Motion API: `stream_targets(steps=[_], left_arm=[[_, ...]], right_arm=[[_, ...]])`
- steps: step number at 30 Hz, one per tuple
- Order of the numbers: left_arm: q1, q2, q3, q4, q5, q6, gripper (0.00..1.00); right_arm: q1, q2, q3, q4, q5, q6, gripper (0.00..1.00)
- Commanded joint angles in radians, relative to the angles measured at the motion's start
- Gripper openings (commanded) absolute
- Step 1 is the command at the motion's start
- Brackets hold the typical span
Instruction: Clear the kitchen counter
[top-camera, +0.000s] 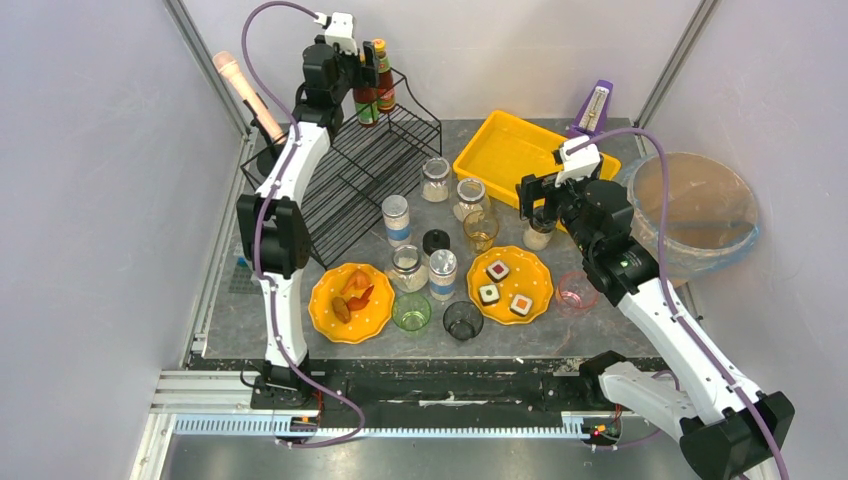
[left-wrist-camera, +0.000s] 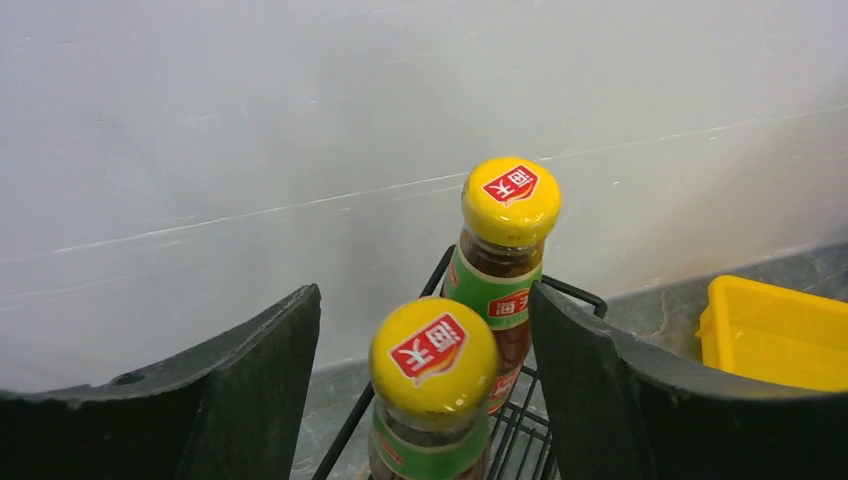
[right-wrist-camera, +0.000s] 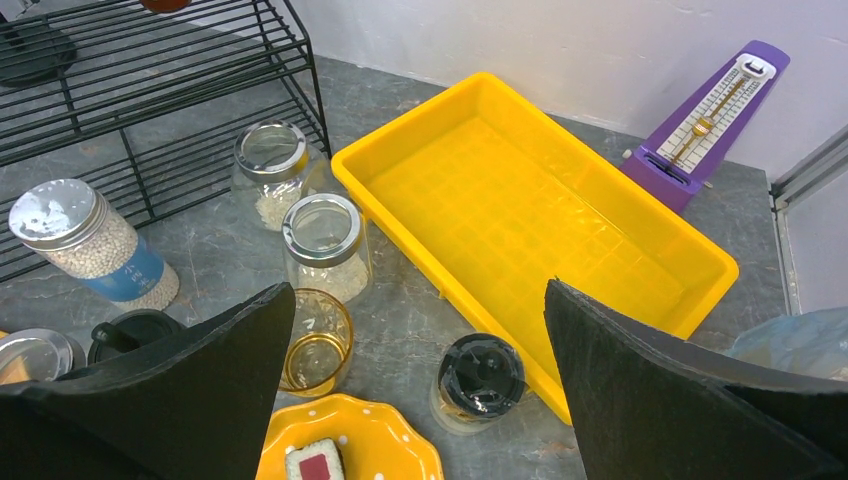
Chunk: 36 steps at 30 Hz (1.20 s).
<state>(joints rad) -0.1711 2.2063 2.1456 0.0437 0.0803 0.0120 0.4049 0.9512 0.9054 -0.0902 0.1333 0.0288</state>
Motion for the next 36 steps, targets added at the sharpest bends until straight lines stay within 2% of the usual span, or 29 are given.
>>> stream_targets(steps=[1,7,12,18,26,30,36], left_arm=[[0.005,-0.095,-0.041,0.102,-0.003,-0.014,0.86],[0.004,-0.194,-0.117,0.093,-0.015,-0.023,0.99],[0.002,-0.320,-0.164,-0.009,-0.025,-0.068,1.00],[-0.035,-0.519,-0.301,-0.173,-0.041,-0.133,1.00],[-0.206,-0.714,-0.492,-0.417,-0.167,-0.194,1.00],[-0.323,-0.742,-0.539,-0.571,-0.270,-0.265,1.00],[-0.454,-0.738,-0.630,-0.697,-0.408,-0.360,1.00]], right_arm=[[0.001,-0.005,-0.009,0.034,0.000,-0.010,0.98],[0.002,-0.021,-0.012,0.031,-0.004,0.000,0.98],[0.002,-0.042,-0.022,0.031,0.002,0.004,0.98],[0.002,-0.076,-0.054,0.037,0.043,0.025,0.98],[0.004,-0.115,-0.096,0.047,0.075,0.062,0.98],[0.011,-0.126,-0.113,0.048,0.114,0.072,0.98],[0.015,-0.154,-0.149,0.050,0.120,0.077,0.98]])
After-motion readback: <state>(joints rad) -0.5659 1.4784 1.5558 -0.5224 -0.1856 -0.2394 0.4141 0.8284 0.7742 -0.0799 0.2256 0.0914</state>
